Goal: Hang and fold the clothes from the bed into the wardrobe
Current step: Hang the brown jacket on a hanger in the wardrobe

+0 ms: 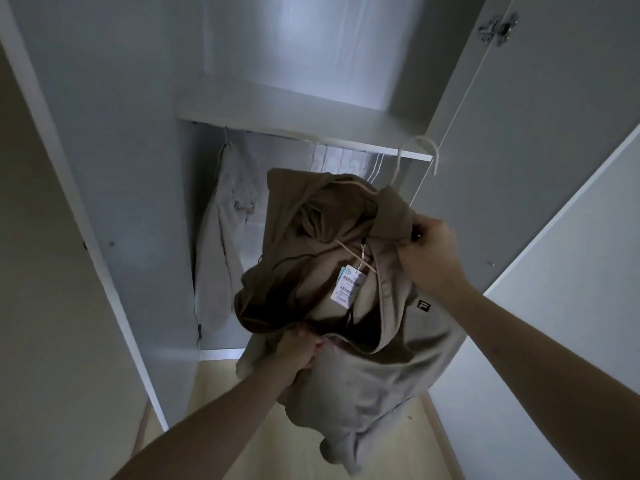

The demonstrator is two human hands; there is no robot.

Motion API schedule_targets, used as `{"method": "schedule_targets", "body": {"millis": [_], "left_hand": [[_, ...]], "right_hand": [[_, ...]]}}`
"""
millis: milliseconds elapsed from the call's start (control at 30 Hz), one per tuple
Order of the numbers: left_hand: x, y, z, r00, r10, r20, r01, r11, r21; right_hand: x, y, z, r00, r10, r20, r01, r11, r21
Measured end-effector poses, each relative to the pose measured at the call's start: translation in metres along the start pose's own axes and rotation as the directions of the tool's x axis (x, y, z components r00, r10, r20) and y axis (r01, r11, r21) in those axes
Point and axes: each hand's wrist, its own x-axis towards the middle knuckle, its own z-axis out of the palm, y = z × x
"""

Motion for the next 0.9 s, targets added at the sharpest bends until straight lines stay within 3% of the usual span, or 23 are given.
{"method": "schedule_targets", "body": {"millis": [133,267,367,567,700,800,900], "left_hand": [[-0.002,0.002,-0.029,0.982,0.175,-0.067,-0.154,0.959,0.236],[-0.017,-0.015,-0.040,0.945,0.266,-0.191,-0.224,0.951,0.213],[-0.023,-0.022,-0.048,0.929,0.297,-0.218,-0.271,0.952,0.142],[-0.044,-0.015,-0.061,0.889,0.414,-0.194,-0.373,0.902,0.216],[-0.060,-0.005,-0.059,0.842,0.483,-0.241,-0.461,0.875,0.144],[-0.071,0.007,-0.053,0.780,0.523,-0.343,-0.511,0.849,0.134],[-0.078,0.012,-0.051,0.712,0.644,-0.280,-0.626,0.763,0.162]], "right_hand": [[-0.014,0.008,0.014,0.999,0.008,0.052,-0.010,0.999,0.037],[-0.021,0.009,0.029,0.996,0.094,-0.009,-0.091,0.975,0.203],[-0.026,0.011,0.040,0.990,0.140,0.003,-0.137,0.968,0.210],[-0.033,0.012,0.058,0.973,0.090,0.212,-0.123,0.981,0.149],[-0.041,0.013,0.069,0.903,0.092,0.420,-0.164,0.977,0.139],[-0.050,0.006,0.081,0.851,0.135,0.507,-0.186,0.981,0.050],[-0.056,-0.002,0.093,0.844,0.087,0.530,-0.119,0.993,0.025]]}}
